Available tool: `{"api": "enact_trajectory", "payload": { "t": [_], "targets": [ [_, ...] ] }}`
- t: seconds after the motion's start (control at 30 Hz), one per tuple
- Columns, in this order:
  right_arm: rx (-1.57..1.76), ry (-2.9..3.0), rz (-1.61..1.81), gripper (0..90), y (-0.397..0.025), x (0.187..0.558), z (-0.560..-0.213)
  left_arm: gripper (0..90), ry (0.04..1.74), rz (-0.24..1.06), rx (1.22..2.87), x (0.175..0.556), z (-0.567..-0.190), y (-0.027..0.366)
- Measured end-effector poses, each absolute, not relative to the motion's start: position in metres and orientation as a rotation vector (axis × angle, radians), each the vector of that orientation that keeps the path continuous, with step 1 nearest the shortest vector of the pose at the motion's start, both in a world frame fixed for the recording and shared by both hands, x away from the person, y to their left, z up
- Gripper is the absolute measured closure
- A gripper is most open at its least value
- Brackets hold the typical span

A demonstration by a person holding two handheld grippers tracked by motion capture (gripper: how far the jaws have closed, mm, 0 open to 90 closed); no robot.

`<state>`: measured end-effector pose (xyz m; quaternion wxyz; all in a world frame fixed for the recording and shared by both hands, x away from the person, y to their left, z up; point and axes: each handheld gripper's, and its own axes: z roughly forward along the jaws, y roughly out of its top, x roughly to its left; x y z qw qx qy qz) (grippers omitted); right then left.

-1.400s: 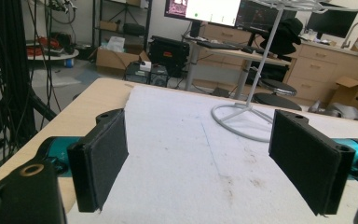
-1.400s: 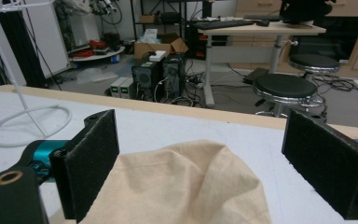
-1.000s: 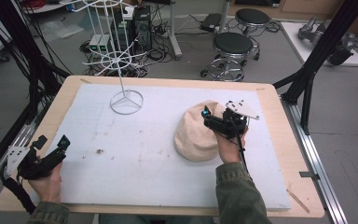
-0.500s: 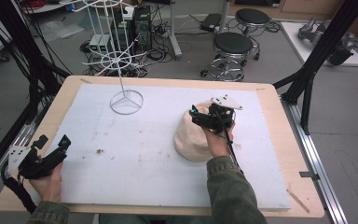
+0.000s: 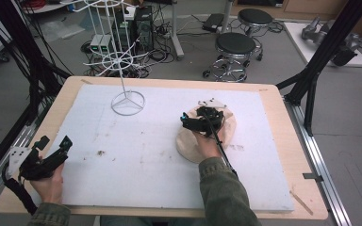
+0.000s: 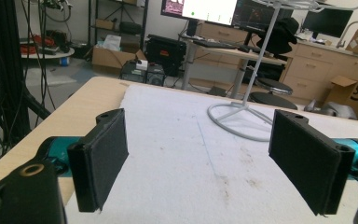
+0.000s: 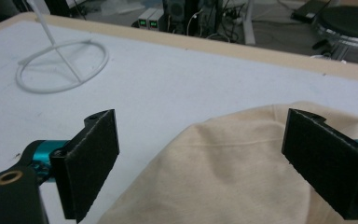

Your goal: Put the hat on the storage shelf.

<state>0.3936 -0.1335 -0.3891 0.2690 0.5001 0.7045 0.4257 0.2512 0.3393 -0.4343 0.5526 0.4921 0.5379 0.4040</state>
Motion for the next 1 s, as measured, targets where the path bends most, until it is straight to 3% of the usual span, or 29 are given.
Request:
{"api": "enact_trajectory", "payload": {
  "t": [1.0],
  "targets": [
    [1.569,2.155,0.954,10.1,-0.119,0.414,-0.416,19.7,1.262,0.927,1.174,0.253,-0.435,0.336]
  ]
}}
